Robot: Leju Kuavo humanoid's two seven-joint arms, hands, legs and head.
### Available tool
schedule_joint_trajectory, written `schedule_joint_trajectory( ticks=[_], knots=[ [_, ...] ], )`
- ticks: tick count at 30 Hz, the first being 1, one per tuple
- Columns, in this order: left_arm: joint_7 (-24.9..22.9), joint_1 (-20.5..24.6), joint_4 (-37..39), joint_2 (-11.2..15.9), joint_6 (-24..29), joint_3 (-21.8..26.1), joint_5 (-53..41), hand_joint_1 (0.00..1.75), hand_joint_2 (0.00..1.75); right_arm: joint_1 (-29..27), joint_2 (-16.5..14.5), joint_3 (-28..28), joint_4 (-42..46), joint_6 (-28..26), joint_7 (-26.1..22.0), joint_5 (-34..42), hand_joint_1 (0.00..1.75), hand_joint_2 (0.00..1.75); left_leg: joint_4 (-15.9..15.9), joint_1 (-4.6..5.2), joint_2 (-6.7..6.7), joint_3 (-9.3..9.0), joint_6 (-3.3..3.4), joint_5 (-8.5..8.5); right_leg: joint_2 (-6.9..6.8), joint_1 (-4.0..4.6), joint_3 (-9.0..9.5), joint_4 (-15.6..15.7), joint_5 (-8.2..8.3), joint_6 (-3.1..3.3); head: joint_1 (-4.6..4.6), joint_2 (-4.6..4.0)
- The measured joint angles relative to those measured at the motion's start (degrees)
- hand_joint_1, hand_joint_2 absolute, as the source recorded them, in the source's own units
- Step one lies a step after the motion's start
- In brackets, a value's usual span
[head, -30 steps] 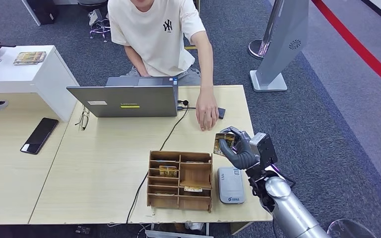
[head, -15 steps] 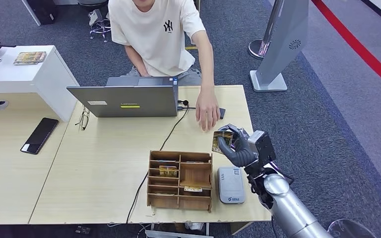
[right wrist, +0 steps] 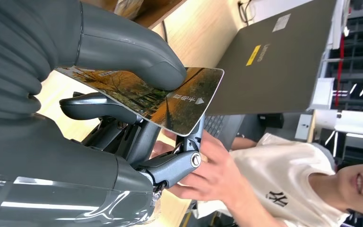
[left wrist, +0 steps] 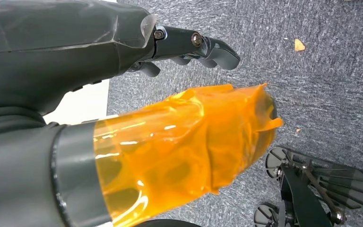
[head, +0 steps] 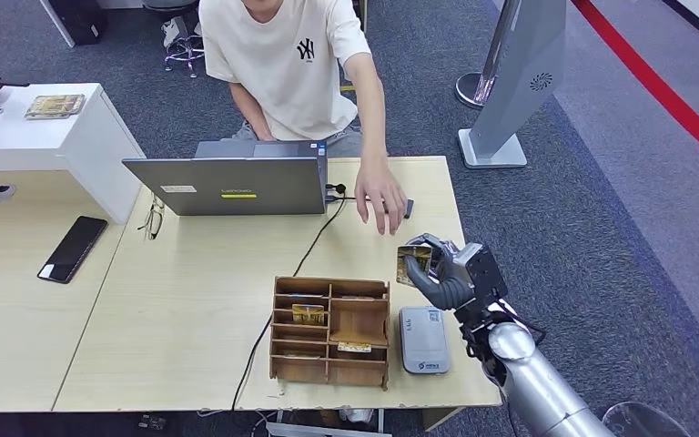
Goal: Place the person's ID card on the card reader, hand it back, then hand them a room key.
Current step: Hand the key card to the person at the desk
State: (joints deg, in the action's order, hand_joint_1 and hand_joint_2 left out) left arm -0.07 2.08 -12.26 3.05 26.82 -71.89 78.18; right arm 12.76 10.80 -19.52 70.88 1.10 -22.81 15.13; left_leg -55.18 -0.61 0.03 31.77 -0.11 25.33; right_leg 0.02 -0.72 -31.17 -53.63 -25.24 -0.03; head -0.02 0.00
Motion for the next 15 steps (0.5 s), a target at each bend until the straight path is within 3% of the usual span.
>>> schedule_joint_trajectory(
  ticks=[15],
  knots=[
    [0.0, 0.0, 0.0, 0.1, -0.1, 0.0, 0.3, 0.00, 0.00, -1.2, 1.5, 0.7, -0.1, -0.5, 0.6, -0.9, 1.75, 1.75, 0.0, 0.00, 0.00, 0.01, 0.00, 0.00, 0.00, 0.00, 0.01, 0.0, 0.00, 0.00, -0.01, 0.00]
  ],
)
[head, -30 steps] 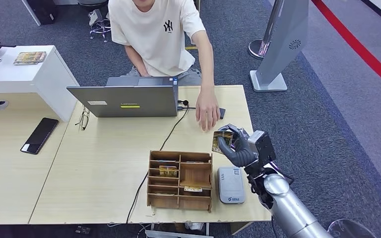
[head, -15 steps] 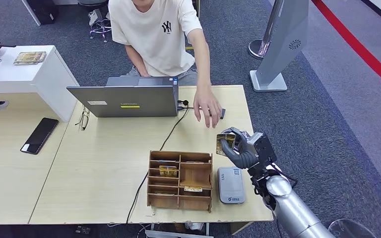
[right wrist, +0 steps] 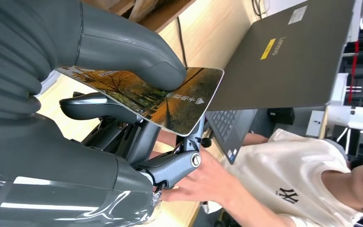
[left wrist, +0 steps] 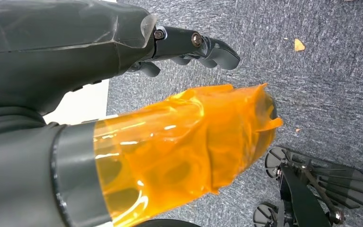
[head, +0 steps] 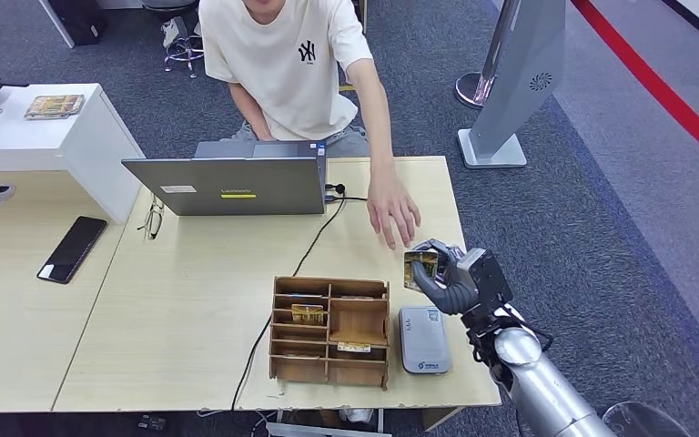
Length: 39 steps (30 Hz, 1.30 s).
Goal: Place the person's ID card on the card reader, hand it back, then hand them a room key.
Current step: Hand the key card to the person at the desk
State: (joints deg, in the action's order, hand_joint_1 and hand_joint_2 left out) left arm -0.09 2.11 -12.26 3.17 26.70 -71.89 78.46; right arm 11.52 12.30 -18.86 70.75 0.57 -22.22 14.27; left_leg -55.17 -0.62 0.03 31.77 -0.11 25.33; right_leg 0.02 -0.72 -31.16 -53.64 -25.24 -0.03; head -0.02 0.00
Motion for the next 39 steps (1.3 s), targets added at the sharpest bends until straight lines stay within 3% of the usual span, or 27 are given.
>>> schedule_joint_trajectory(
  ticks=[15, 27, 39],
  knots=[
    [0.2, 0.1, 0.0, 0.2, -0.1, 0.0, -1.0, 0.00, 0.00, 4.8, -1.4, -1.9, -2.8, 3.4, -2.6, 0.1, 1.75, 1.75, 0.0, 0.00, 0.00, 0.00, 0.00, 0.00, 0.00, 0.00, 0.01, 0.0, 0.00, 0.00, 0.00, 0.00],
    [0.5, 0.1, 0.0, 0.2, -0.5, -0.5, -2.5, 0.00, 0.00, 11.4, -4.5, -5.4, -7.9, 6.7, -4.6, 0.1, 1.75, 1.75, 0.0, 0.00, -0.01, -0.01, -0.01, -0.02, 0.00, 0.00, 0.01, 0.0, 0.01, 0.01, 0.01, 0.00],
    [0.7, 0.2, 0.0, 0.3, -0.4, -1.4, -3.5, 0.00, 0.00, 16.6, -7.0, -6.9, -12.7, 3.1, -6.9, -2.7, 1.75, 1.75, 0.0, 0.00, 0.00, 0.00, -0.01, -0.02, 0.00, 0.00, 0.00, 0.0, 0.01, 0.01, 0.00, 0.00]
  ],
)
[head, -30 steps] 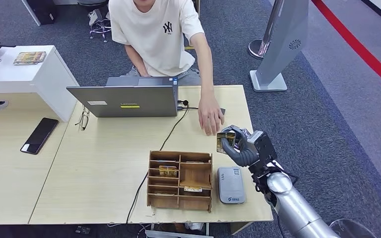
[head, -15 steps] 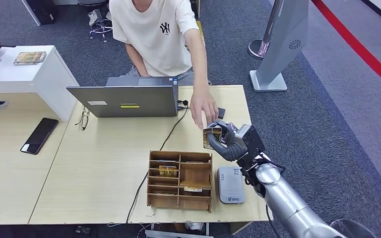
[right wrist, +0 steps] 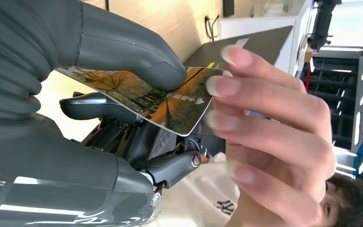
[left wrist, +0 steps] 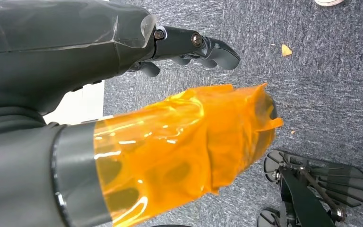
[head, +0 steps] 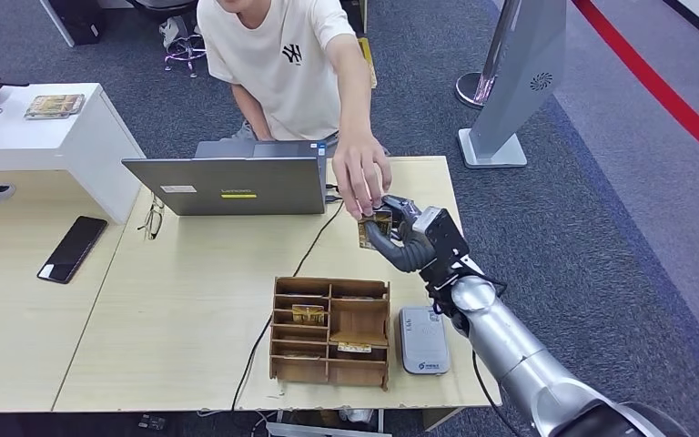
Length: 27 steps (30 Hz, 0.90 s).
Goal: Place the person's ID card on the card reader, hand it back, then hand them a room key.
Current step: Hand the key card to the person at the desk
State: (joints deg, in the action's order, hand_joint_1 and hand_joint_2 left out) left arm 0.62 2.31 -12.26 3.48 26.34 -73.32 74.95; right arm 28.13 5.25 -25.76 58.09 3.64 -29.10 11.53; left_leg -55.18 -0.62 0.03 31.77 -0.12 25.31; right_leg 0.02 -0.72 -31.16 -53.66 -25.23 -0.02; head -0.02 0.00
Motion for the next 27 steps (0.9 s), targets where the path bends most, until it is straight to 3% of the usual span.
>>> schedule_joint_trajectory(
  ticks=[17, 18, 22, 23, 27],
  knots=[
    [-0.1, 0.0, -0.2, 0.3, 0.0, -0.4, -0.5, 0.00, 0.00, 2.4, -1.2, -2.0, -1.5, -5.9, 0.4, -4.8, 1.75, 1.75, 0.0, 0.00, 0.01, 0.00, 0.00, 0.00, 0.00, 0.00, 0.00, 0.0, 0.00, 0.00, 0.00, 0.00],
    [-0.1, 0.0, -0.2, 0.3, 0.0, -0.4, -0.5, 0.00, 0.00, 2.4, -1.2, -2.0, -1.5, -6.0, 0.5, -4.9, 1.65, 1.75, 0.0, 0.00, 0.01, 0.00, 0.00, 0.00, 0.00, 0.00, 0.00, 0.0, 0.00, 0.00, 0.00, 0.00],
    [-0.1, 0.0, -0.2, 0.3, 0.0, -0.4, -0.5, 0.00, 0.00, 2.5, -1.3, -2.0, -1.6, -6.0, 0.8, -5.3, 0.10, 1.75, 0.0, 0.00, 0.01, 0.00, 0.00, 0.00, 0.00, 0.00, -0.01, 0.0, 0.00, 0.00, 0.00, 0.00],
    [-0.1, 0.0, -0.2, 0.3, 0.0, -0.4, -0.5, 0.00, 0.00, 2.5, -1.3, -2.0, -1.6, -6.0, 0.8, -5.4, 0.00, 1.75, 0.0, 0.00, 0.01, 0.00, 0.00, 0.00, 0.00, 0.00, -0.01, 0.0, -0.01, 0.00, 0.00, 0.00],
    [-0.2, 0.1, -0.2, 0.3, 0.0, -0.4, -0.5, 0.00, 0.00, 2.4, -1.3, -2.2, -1.8, -6.0, 1.0, -5.5, 0.00, 1.75, 0.0, 0.00, 0.01, 0.00, 0.00, 0.00, 0.00, 0.00, -0.02, 0.0, -0.01, 0.00, 0.01, 0.00]
  ],
)
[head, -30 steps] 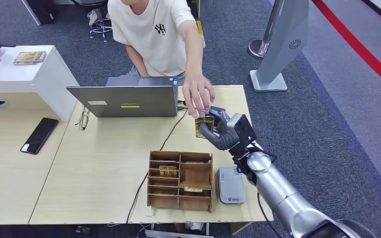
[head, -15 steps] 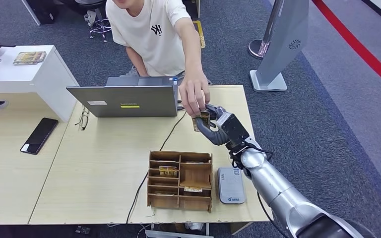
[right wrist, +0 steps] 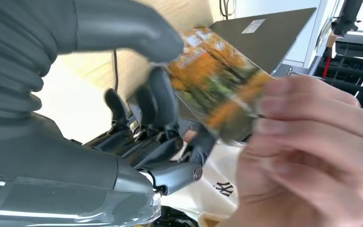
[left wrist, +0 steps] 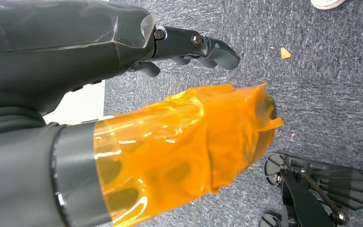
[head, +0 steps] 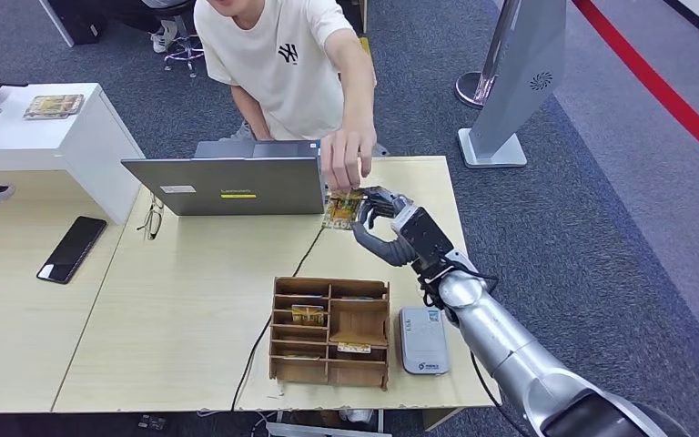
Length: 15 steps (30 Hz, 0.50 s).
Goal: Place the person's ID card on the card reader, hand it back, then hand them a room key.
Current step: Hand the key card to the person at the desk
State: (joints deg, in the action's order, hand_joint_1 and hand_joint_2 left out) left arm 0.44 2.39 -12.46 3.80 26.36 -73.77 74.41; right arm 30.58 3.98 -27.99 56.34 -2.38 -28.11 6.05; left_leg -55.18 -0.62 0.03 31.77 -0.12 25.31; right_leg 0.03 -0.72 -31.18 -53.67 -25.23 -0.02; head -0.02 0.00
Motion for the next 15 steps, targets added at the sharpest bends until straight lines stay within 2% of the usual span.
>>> schedule_joint_trajectory(
  ticks=[15],
  knots=[
    [0.0, 0.0, 0.0, 0.0, 0.2, 0.0, 0.0, 0.00, 0.00, -0.3, 0.0, -0.1, 0.1, 0.0, 0.4, 0.2, 0.00, 1.75, 0.0, 0.00, -0.01, -0.01, 0.00, 0.00, 0.00, 0.00, 0.00, 0.0, 0.00, 0.00, -0.01, 0.00]
  ],
)
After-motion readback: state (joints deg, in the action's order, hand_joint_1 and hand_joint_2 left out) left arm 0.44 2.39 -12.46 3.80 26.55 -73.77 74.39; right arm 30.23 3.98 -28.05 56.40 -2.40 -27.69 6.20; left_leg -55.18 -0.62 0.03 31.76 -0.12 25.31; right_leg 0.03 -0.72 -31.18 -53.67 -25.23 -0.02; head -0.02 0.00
